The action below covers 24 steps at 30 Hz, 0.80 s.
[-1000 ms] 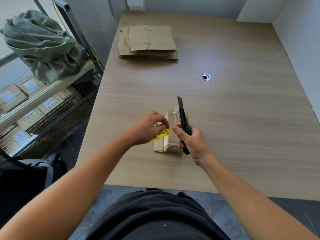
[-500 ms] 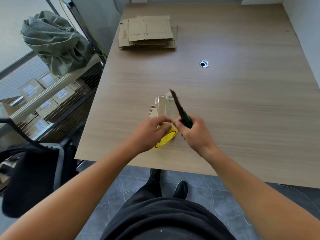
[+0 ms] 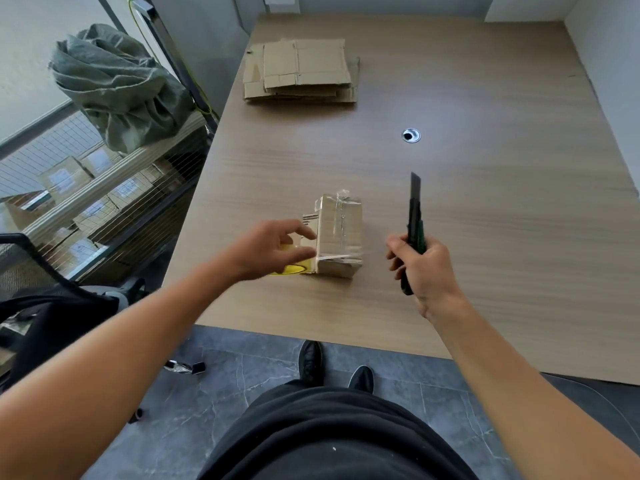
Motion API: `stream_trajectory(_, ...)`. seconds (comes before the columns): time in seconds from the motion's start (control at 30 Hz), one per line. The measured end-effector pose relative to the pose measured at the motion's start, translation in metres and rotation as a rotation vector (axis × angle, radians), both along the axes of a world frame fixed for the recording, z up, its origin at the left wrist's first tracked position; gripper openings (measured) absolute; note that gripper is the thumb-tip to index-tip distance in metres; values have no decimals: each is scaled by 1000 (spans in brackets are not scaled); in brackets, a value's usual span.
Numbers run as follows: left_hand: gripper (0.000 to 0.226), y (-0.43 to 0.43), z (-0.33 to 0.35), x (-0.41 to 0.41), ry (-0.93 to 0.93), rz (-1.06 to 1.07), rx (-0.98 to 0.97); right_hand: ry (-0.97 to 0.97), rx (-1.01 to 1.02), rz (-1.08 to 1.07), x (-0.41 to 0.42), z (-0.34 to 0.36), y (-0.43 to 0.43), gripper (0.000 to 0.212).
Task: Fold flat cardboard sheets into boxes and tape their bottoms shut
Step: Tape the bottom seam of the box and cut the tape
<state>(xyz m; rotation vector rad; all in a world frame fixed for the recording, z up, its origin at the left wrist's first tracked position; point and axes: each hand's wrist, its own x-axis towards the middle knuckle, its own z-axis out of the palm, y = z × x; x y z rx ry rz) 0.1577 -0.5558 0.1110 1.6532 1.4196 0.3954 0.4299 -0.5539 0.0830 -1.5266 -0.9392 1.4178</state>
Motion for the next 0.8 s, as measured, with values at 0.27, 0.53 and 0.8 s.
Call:
stream_trajectory(0.27,27,55,-32,-4,528,-234,16,-56,-145,-108,-22,-53,12,11)
stream_trajectory(0.53,24,72,-88,-5,519,-169,-30,-147,-251,-95,-34,-94,20,11)
stream_trajectory(0.8,26,67,-124,-13,459,-76,-81,-30,-462,-76,-45,-117,27,20)
